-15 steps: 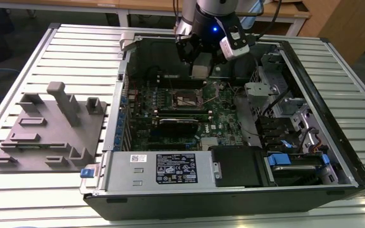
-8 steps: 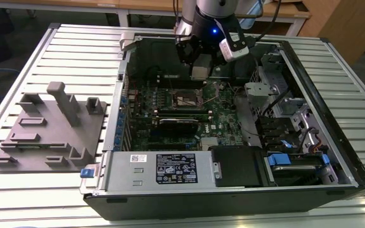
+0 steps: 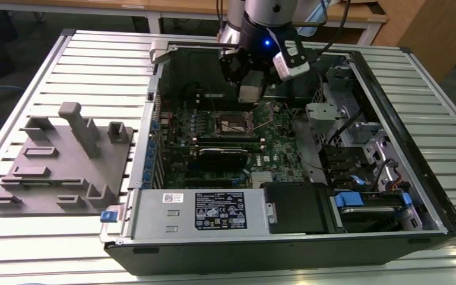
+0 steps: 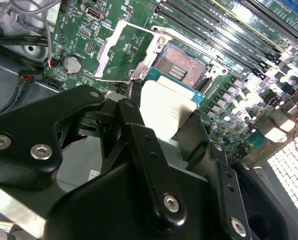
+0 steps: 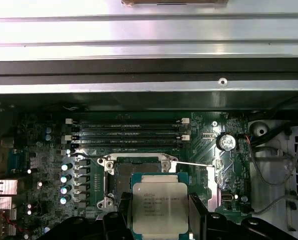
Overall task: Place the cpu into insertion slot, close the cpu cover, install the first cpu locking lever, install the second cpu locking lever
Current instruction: 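Place the cpu into insertion slot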
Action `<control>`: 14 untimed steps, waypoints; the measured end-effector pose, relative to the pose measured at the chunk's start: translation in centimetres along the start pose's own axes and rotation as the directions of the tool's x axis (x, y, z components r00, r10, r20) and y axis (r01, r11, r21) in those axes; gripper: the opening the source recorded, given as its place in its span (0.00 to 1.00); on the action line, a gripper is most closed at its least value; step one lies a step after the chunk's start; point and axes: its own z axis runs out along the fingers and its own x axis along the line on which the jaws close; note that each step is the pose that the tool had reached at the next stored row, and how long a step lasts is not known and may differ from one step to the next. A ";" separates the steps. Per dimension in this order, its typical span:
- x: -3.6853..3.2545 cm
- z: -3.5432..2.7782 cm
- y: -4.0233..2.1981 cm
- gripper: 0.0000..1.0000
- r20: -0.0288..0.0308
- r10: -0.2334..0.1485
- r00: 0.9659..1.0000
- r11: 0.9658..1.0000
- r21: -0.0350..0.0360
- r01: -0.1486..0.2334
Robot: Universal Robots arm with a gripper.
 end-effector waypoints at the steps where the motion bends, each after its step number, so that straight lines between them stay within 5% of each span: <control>1: 0.00 0.05 0.00 0.54 0.000 0.000 1.000 1.000 0.000 0.000; 14: -0.01 0.47 -0.04 0.54 0.000 0.000 1.000 1.000 0.000 0.000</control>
